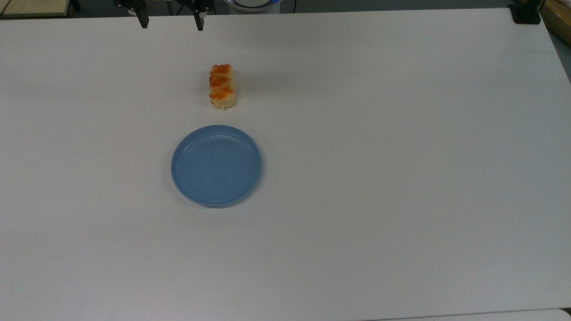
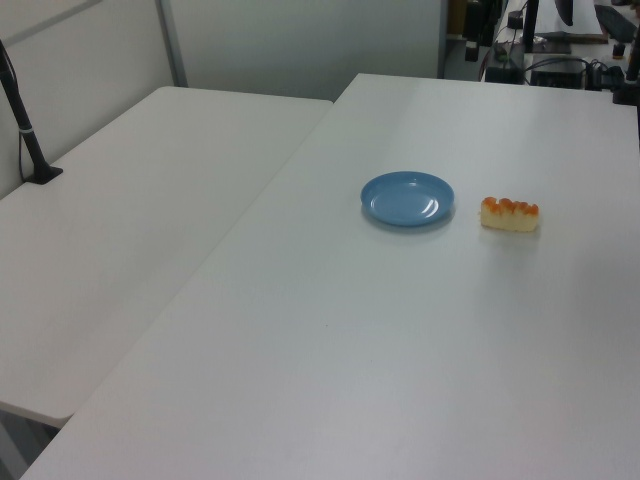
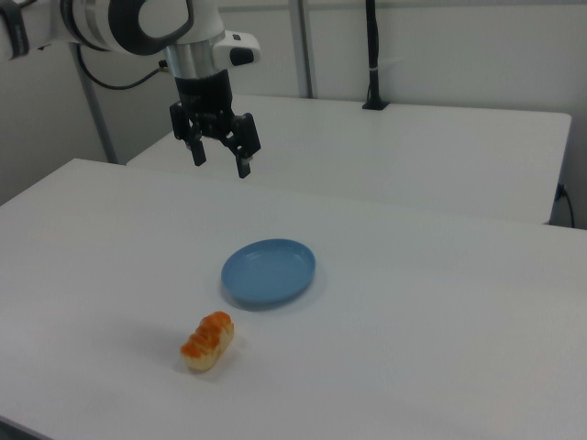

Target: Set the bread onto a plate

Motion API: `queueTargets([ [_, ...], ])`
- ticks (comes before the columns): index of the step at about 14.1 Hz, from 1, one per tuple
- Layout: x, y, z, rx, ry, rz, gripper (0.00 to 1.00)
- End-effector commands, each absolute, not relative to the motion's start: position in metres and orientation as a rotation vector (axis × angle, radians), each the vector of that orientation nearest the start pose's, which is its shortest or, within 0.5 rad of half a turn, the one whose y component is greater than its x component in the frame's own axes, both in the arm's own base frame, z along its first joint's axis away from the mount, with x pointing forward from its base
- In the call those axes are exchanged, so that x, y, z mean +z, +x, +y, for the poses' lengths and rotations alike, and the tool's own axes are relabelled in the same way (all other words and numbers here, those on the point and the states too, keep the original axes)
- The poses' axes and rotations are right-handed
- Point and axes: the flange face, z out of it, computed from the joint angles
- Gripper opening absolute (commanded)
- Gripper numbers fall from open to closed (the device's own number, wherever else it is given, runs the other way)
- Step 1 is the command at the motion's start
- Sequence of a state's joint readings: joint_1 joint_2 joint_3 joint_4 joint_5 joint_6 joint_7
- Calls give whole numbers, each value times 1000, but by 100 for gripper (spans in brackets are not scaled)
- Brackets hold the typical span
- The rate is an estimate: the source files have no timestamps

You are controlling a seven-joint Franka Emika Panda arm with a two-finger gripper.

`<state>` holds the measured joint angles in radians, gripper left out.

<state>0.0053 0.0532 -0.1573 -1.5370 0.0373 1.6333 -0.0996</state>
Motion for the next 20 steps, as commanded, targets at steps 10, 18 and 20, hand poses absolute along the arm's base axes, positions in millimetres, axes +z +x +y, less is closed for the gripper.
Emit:
queueTargets([
  [10, 619, 560, -92, -32, -3102, 137, 100],
  [18, 565, 545, -109, 134, -3090, 26, 100],
  [20, 556, 536, -112, 161, -3082, 33, 100],
])
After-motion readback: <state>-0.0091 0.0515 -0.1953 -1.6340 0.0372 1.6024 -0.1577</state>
